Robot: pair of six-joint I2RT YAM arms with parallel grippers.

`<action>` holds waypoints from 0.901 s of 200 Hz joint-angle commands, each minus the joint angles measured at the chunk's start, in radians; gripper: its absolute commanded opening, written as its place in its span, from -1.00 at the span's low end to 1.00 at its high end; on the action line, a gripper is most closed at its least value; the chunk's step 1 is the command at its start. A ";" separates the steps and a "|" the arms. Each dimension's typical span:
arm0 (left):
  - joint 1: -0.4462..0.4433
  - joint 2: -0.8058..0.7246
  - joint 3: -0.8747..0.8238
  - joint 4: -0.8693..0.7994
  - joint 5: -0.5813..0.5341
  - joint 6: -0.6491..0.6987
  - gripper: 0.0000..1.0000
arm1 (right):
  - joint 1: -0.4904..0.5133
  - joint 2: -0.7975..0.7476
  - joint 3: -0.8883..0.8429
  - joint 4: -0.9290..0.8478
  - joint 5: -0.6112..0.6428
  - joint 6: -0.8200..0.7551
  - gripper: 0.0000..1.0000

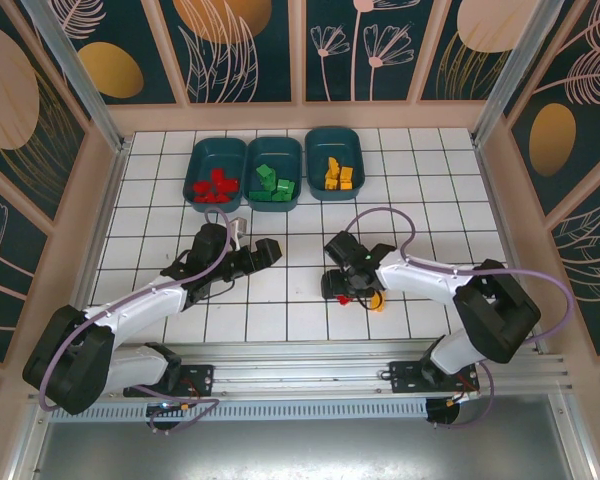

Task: Sort the legos into containers by color

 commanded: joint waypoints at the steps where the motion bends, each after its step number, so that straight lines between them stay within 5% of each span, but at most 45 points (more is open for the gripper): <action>1: -0.003 -0.003 0.019 0.014 0.006 0.008 0.92 | 0.018 0.037 0.009 -0.053 0.066 -0.029 0.41; 38: -0.002 -0.022 0.000 0.015 -0.004 0.002 0.91 | 0.037 0.062 0.029 -0.062 0.093 -0.025 0.28; 75: -0.003 -0.045 0.000 -0.010 -0.022 0.007 0.91 | 0.039 0.078 0.018 -0.030 0.102 -0.027 -0.15; 122: 0.010 -0.124 0.019 -0.124 -0.180 -0.010 0.97 | 0.049 0.078 0.126 -0.014 0.152 -0.049 -0.41; 180: 0.254 -0.229 -0.049 -0.225 -0.209 -0.116 0.97 | 0.057 0.216 0.401 0.080 0.144 -0.133 -0.41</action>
